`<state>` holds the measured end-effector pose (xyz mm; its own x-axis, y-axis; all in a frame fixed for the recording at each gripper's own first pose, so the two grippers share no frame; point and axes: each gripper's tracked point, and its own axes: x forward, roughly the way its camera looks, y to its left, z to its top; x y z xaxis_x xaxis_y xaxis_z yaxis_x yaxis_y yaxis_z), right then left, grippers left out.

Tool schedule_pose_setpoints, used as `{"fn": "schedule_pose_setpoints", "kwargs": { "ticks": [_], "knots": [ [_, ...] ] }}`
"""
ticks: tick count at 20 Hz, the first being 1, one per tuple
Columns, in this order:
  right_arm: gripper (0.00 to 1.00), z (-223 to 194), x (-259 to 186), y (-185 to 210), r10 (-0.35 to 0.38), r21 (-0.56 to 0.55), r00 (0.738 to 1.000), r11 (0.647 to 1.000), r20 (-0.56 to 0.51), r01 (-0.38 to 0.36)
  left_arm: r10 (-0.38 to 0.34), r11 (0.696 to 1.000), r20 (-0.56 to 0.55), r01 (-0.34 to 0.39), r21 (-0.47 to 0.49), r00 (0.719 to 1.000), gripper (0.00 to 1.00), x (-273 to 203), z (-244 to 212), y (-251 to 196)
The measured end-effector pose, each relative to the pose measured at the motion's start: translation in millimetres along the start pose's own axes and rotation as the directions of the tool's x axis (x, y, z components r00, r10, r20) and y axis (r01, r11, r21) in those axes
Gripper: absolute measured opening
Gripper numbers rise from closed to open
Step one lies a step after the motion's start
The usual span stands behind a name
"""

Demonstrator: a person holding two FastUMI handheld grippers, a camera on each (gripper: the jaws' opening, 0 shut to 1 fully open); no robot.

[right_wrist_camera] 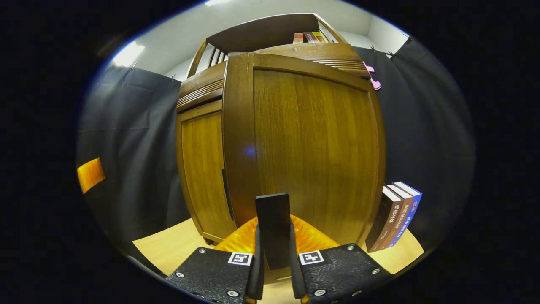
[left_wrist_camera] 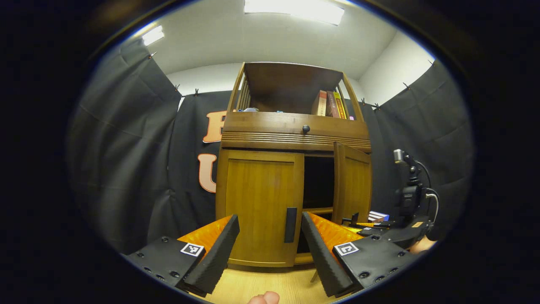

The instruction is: Open the right door of the double-door shoe cabinet with the right hand, and open the left door with the left hand.

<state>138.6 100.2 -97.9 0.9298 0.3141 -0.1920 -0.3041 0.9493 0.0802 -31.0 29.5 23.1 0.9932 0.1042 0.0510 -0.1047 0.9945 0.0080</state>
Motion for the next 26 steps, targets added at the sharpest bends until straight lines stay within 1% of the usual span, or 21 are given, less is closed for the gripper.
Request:
{"fn": "schedule_pose_setpoints", "kwargs": {
  "ticks": [3, 6, 7, 9, 10, 11, 12, 13, 14, 15, 16, 21, 22, 24, 26],
  "knots": [
    [0.25, -3.1, -25.8, -14.9, -0.003, 0.005, 1.000, 1.000, -0.010, 0.003, -0.020, 1.000, 0.000, 0.020, -0.005, 1.000, 0.96, 0.5, -0.7, -14.2],
    [0.25, -4.5, -45.2, -31.5, -0.032, -0.001, 0.999, 0.999, -0.004, 0.032, -0.037, 0.999, -0.003, 0.037, -0.001, 0.999, 0.95, 2.7, -1.8, -27.7],
    [0.25, -4.8, -53.1, -37.4, -0.044, -0.001, 0.999, 0.999, -0.005, 0.044, -0.040, 0.999, -0.007, 0.040, 0.004, 0.999, 0.96, 3.0, -3.9, -31.0],
    [0.25, -5.2, -66.9, -48.5, -0.052, 0.000, 0.999, 0.999, -0.003, 0.052, -0.045, 0.999, -0.006, 0.045, -0.001, 0.999, 0.96, 1.8, -3.2, -36.7],
    [0.23, -5.6, -70.5, -52.0, -0.053, 0.006, 0.999, 0.999, -0.006, 0.053, -0.051, 0.999, -0.011, 0.051, -0.008, 0.999, 0.95, 0.7, -5.2, -40.6],
    [0.14, -4.9, -74.9, -54.9, -0.053, 0.013, 0.999, 0.999, -0.008, 0.053, -0.058, 0.998, -0.018, 0.058, -0.011, 0.998, 0.95, -0.3, -7.0, -43.4],
    [0.13, -4.8, -78.5, -57.9, -0.055, 0.018, 0.998, 0.998, -0.012, 0.055, -0.062, 0.998, -0.024, 0.062, -0.011, 0.998, 0.95, -0.8, -7.0, -45.2],
    [0.22, -3.8, -81.3, -60.7, -0.060, 0.019, 0.998, 0.998, -0.012, 0.060, -0.063, 0.998, -0.028, 0.063, -0.009, 0.998, 0.96, -0.7, -7.5, -46.4],
    [0.20, -3.0, -85.0, -66.8, -0.068, 0.014, 0.998, 0.998, -0.010, 0.068, -0.064, 0.998, -0.031, 0.064, -0.007, 0.997, 0.96, 0.6, -7.8, -47.2],
    [0.11, -2.0, -88.7, -73.4, -0.076, 0.003, 0.997, 0.997, -0.010, 0.076, -0.065, 0.998, -0.028, 0.065, -0.006, 0.997, 0.98, 0.0, -7.4, -48.4],
    [0.19, -2.0, -92.3, -81.1, -0.090, -0.008, 0.996, 0.996, -0.013, 0.089, -0.067, 0.998, -0.026, 0.067, -0.006, 0.997, 0.96, -0.5, -6.1, -49.9],
    [0.15, -1.4, -113.6, -118.6, -0.163, -0.017, 0.987, 0.986, 0.000, 0.163, -0.077, 0.997, -0.029, 0.078, 0.009, 0.997, 0.96, 0.5, -8.1, -58.0],
    [0.13, -1.6, -116.3, -126.2, -0.173, -0.031, 0.985, 0.984, 0.001, 0.173, -0.083, 0.997, -0.032, 0.083, 0.007, 0.996, 0.98, 1.7, -8.7, -60.6],
    [0.11, -2.6, -122.6, -143.6, -0.205, -0.056, 0.979, 0.977, -0.002, 0.204, -0.098, 0.995, -0.040, 0.098, 0.003, 0.994, 0.95, 3.1, -11.6, -67.3],
    [0.08, -2.9, -127.9, -164.6, -0.243, -0.068, 0.970, 0.968, 0.004, 0.243, -0.102, 0.995, -0.045, 0.102, 0.005, 0.994, 0.96, 3.3, -13.4, -69.4]
  ]
}}
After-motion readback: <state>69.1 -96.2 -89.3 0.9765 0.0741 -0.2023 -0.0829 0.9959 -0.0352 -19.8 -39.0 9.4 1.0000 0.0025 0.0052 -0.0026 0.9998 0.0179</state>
